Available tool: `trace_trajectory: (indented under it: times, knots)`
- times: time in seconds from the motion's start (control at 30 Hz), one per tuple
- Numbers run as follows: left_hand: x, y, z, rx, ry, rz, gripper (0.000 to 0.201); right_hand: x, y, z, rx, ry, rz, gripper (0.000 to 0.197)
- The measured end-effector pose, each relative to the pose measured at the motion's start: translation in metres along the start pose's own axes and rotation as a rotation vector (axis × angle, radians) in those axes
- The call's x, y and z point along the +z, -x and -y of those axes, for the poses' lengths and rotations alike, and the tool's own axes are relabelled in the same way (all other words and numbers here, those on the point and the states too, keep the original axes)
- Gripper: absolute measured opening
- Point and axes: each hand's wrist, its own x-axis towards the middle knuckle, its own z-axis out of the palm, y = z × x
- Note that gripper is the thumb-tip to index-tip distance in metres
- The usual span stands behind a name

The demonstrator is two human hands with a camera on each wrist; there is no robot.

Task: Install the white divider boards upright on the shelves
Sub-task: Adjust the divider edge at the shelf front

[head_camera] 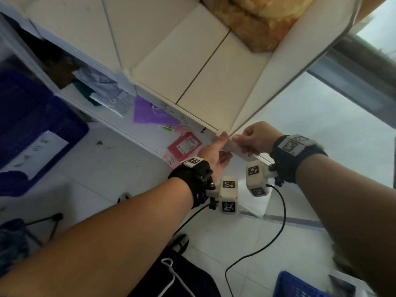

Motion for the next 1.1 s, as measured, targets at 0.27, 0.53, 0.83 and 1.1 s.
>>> trace_trajectory:
  times: [0.27,0.53,0.83,1.1]
  knots:
    - [-0.001,-0.001,-0.005,0.016,0.020,-0.030,0.041,-0.001,-0.004,0.011,-0.028,0.025,0.041,0.040]
    - [-0.003,-0.004,-0.008,0.032,0.076,-0.043,0.041,0.006,-0.006,0.016,0.002,-0.017,0.025,0.048]
    - [-0.004,-0.004,-0.013,0.057,0.104,-0.054,0.034,0.009,-0.007,0.021,0.051,0.049,0.002,0.057]
    - [-0.008,-0.006,-0.015,0.051,0.086,-0.052,0.044,0.008,-0.008,0.023,0.071,0.090,0.037,0.064]
